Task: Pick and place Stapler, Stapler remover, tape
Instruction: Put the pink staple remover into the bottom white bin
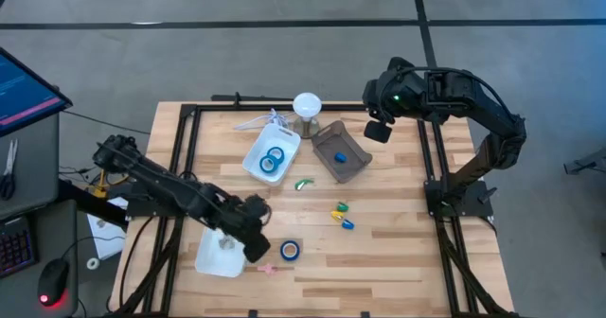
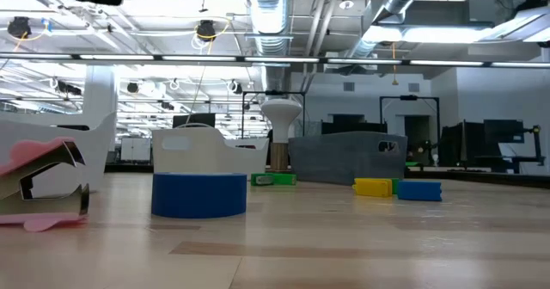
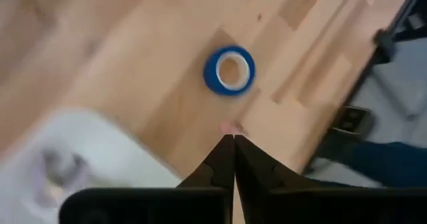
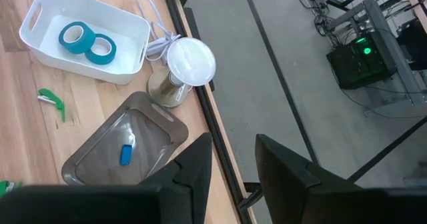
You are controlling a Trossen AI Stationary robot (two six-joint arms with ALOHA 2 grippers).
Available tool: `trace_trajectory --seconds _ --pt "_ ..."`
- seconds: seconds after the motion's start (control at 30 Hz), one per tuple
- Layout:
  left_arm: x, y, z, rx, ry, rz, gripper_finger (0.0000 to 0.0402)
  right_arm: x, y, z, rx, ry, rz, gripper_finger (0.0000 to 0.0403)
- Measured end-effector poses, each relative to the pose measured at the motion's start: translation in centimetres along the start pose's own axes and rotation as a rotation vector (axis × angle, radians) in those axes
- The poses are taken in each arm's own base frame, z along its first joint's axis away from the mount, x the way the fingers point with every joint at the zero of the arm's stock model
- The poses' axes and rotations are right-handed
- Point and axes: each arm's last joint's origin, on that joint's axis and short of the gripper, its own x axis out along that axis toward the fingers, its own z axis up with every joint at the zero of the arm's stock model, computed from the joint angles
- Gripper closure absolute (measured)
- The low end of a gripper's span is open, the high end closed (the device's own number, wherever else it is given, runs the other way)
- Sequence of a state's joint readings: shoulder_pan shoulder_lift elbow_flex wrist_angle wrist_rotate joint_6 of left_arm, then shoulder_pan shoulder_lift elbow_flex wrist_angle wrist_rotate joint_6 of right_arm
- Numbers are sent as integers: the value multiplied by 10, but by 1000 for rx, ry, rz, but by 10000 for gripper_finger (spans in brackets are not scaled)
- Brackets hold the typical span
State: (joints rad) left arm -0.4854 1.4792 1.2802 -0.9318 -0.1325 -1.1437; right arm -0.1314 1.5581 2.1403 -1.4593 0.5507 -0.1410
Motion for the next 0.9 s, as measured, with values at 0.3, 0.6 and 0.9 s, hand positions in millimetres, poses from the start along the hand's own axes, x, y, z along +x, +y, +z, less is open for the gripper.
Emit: trace_trajectory --seconds 0.3,0.6,0.9 --pt "49 -40 -14 467 42 184 400 0 1 -4 -24 39 6 295" --pt "46 -74 -27 704 80 281 400 0 1 -6 -41 55 8 295" --pt "45 -86 -32 720 64 188 400 0 1 -6 -51 56 8 295"
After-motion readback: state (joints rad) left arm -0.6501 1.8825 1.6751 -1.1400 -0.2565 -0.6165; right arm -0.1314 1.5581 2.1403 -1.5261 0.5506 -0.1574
